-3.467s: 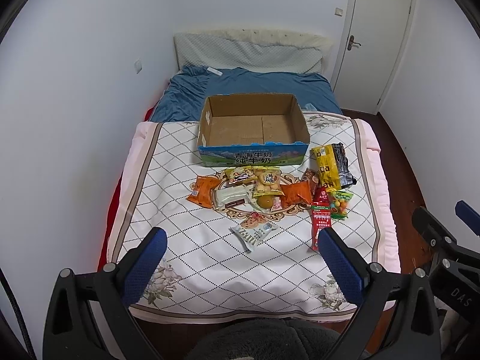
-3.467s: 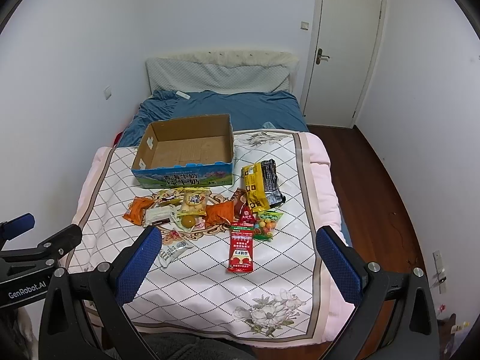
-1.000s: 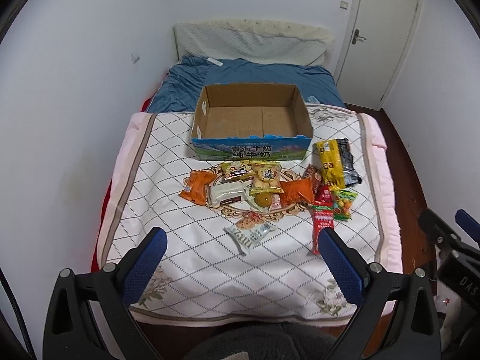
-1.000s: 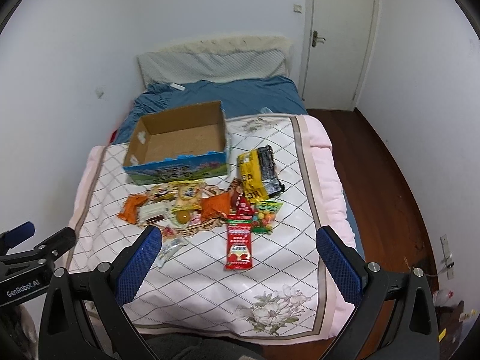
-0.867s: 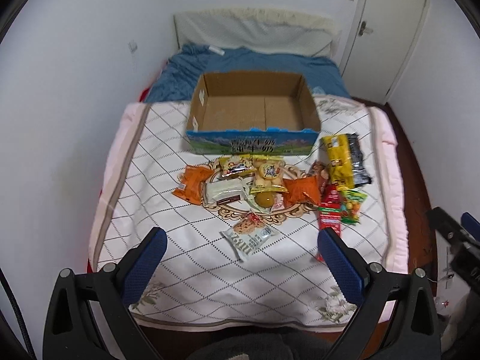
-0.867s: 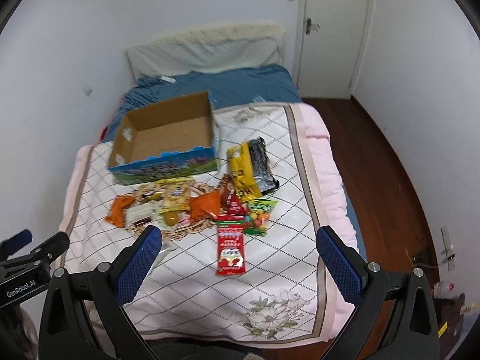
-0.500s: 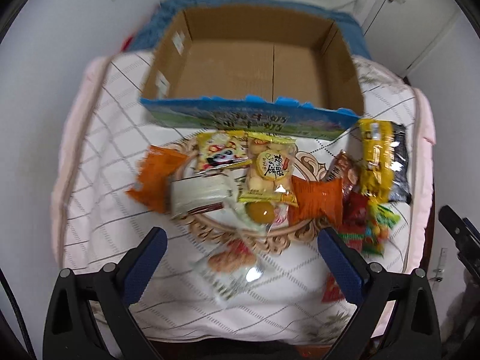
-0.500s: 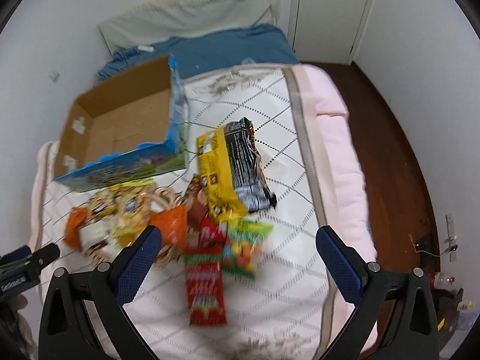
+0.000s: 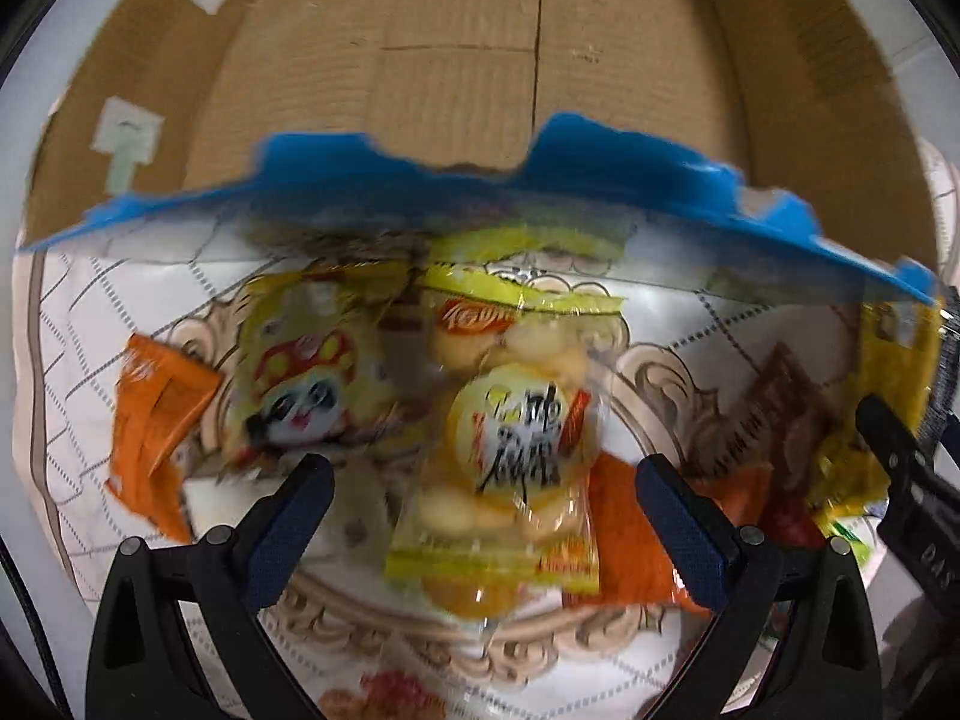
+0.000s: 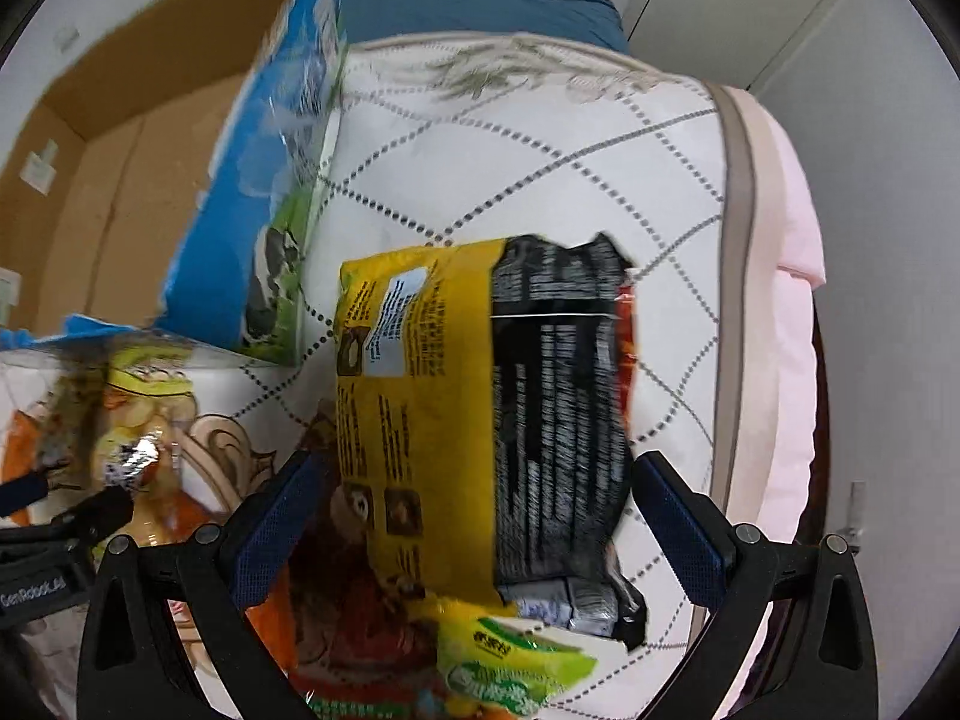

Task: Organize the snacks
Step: 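Grasp the yellow egg-biscuit bag with the left tool while the right tool grasps the yellow-black noodle pack, then carry both packets into the cardboard box and open both tools to release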

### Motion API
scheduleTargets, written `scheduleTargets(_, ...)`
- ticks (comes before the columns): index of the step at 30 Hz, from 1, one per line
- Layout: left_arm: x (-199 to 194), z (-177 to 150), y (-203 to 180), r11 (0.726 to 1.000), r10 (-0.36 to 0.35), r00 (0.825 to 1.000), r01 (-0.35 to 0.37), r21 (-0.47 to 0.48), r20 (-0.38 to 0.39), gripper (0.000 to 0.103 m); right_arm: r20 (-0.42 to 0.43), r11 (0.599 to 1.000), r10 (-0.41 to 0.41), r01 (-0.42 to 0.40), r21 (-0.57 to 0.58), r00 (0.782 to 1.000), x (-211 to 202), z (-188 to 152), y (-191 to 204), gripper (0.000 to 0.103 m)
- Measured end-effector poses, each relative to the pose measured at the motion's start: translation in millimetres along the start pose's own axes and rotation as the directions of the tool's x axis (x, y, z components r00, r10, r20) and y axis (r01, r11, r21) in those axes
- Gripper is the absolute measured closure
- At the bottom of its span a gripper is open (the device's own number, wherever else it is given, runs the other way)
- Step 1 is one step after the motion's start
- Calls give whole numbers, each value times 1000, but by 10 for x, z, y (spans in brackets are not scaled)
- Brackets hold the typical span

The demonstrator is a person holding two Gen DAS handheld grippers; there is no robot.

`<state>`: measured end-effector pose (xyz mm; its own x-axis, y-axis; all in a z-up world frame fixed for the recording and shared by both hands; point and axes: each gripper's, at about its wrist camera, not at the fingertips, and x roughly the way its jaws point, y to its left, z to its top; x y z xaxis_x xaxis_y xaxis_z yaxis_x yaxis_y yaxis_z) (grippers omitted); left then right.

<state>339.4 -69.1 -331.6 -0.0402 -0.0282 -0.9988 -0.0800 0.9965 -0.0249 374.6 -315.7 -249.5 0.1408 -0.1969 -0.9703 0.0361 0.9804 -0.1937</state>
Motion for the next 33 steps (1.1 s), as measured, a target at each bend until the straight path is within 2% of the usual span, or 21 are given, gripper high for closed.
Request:
scheduleTargets(10, 272, -1, -232, 993, 88, 996, -87, 85, -1, 2, -97, 999, -45, 43, -22, 994, 358, 31, 34, 0)
scheduleTargets(14, 257, -104, -333, 988, 104, 994, -107, 113, 26, 43, -87, 999, -38, 35, -29, 996, 349, 1, 37, 2)
scheduleTargets(15, 229, -141, -360, 987, 107, 994, -110, 120, 29, 48, -82, 999, -30, 27, -30, 996, 329, -10, 32, 5)
scheduleTargets(18, 185, -258, -394, 985, 115, 992, -120, 121, 44, 56, -78, 1000, -15, 13, -26, 997, 263, -76, -34, 6)
scheduleTargets(23, -50, -546, -261, 989, 104, 992, -110, 96, 71, 61, -66, 999, 34, -34, -9, 997, 153, -169, -161, 7)
scheduleTargets(26, -197, -758, -218, 993, 83, 993, -89, 74, 87, 62, -67, 995, 96, -95, 22, 993, 59, -228, -284, 7)
scheduleTargets(28, -301, -877, -193, 995, 73, 993, -79, 62, 97, 62, -63, 989, 143, -141, 44, 988, -30, -273, -358, 8)
scheduleTargets(30, -420, -1029, -155, 997, 57, 992, -61, 42, 108, 62, -58, 981, 184, -181, 64, 981, -127, -280, -436, 14)
scheduleTargets(33, -621, -1253, -92, 999, 33, 991, -35, 18, 132, 62, -50, 966, 251, -247, 82, 967, -287, -303, -546, 14)
